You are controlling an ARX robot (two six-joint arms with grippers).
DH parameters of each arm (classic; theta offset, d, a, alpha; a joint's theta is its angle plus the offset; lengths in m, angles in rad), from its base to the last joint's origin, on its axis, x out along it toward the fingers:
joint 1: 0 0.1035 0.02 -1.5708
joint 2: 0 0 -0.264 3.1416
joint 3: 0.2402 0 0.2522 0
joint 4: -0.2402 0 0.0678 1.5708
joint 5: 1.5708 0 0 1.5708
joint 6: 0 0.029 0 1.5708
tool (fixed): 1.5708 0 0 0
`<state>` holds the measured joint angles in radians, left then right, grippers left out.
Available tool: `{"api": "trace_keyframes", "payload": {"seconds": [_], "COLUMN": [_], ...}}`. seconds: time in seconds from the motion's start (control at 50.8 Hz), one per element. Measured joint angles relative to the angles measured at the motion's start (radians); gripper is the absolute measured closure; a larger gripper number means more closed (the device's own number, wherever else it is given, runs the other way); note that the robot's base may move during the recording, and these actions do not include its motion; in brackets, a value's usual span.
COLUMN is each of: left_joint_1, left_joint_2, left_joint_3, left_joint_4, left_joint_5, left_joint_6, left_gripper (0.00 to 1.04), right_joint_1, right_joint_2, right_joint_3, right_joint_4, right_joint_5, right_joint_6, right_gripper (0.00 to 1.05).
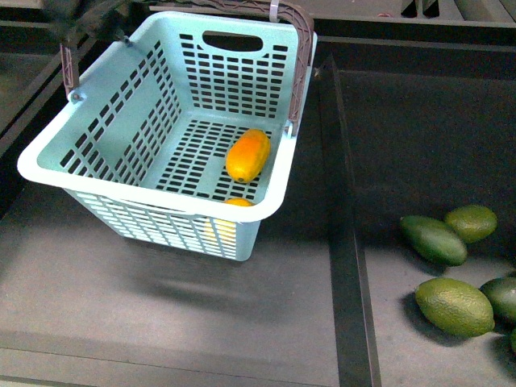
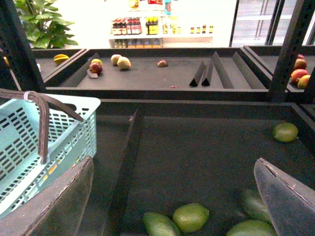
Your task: Pick lemon and mango into basket
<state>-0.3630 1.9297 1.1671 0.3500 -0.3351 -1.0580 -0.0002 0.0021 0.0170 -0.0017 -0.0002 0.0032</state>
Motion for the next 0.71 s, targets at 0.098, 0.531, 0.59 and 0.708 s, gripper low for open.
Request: {"api": "trace_keyframes", "payload": {"seconds": [0.098,0.531,0.59,0.708], "left_joint_1": [0.067,0.208,0.223,0.252], "left_joint_2": [-0.146,-0.508,-0.523,-0.624], "left_joint_3": [-0.349,-0.849,-0.896,-0.99], "left_joint_4": [0.559,0.741,0.792,0.76], "left_joint_5": [0.049,0.183,0.196,0.233], "left_joint_6": [0.62,1.036,1.038,1.042], "left_gripper": [0.58,1.01,1.01,1.01], "right_joint_1": [0.0,0.0,0.0,0.0], "right_joint_2": [0.0,0.0,0.0,0.0], "right_joint_3": [0.0,0.0,0.0,0.0], "right_joint_4": [0.0,0.0,0.0,0.0], "right_joint_5": [0.0,0.0,0.0,0.0], "right_joint_6": [0.0,0.0,0.0,0.0], "right_gripper": [0.09,0.09,0.09,0.09]}}
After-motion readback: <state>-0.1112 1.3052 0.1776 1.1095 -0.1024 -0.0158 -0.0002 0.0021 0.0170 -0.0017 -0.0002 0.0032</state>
